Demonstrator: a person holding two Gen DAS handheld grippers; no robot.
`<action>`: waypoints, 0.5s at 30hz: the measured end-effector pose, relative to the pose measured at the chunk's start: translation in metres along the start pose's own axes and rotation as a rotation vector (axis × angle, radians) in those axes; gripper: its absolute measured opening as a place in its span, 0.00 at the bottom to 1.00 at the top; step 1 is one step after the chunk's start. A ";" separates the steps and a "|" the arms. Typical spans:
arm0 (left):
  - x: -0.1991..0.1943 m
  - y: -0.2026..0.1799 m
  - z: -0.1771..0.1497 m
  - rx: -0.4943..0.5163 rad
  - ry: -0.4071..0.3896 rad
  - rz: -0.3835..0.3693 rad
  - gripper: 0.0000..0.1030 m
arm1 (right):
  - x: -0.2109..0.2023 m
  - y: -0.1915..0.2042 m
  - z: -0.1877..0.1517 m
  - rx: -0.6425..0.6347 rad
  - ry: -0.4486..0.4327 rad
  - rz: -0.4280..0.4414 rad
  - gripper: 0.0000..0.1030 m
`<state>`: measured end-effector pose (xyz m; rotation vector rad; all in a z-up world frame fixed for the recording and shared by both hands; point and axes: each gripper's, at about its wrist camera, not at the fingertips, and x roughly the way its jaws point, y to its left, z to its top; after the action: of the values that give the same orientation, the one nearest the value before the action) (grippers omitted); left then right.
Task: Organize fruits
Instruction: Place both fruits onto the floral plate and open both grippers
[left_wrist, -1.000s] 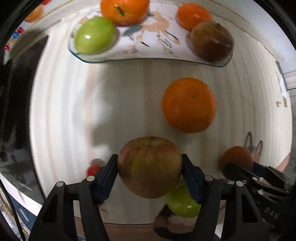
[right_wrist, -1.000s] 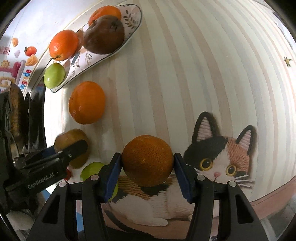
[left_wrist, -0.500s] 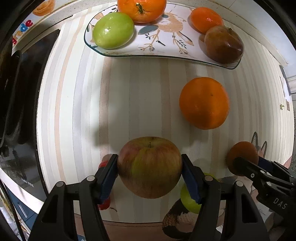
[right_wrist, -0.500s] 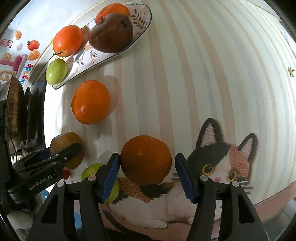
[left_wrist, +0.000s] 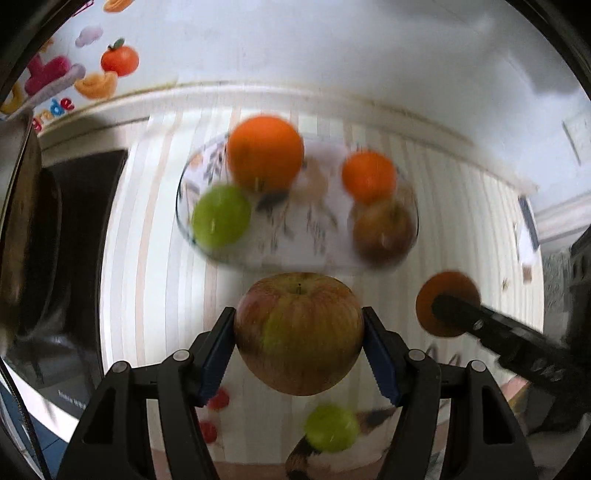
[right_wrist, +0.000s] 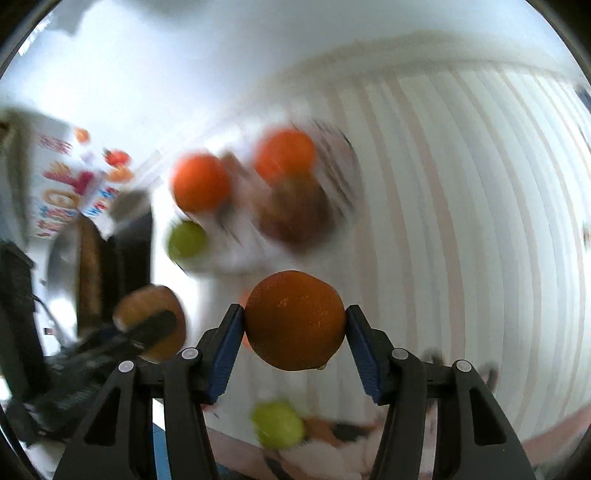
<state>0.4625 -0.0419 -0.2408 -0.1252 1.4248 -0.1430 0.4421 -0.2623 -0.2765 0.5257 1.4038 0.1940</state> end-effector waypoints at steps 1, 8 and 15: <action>0.004 0.000 0.008 -0.013 0.000 -0.004 0.62 | -0.002 0.009 0.018 -0.018 -0.005 0.013 0.57; 0.036 0.011 0.045 -0.122 0.056 -0.035 0.62 | 0.032 0.060 0.112 -0.143 0.040 -0.028 0.57; 0.059 0.012 0.058 -0.171 0.102 -0.034 0.62 | 0.083 0.071 0.142 -0.180 0.141 -0.068 0.57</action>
<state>0.5280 -0.0402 -0.2928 -0.2856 1.5364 -0.0559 0.6067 -0.1985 -0.3068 0.3201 1.5215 0.3041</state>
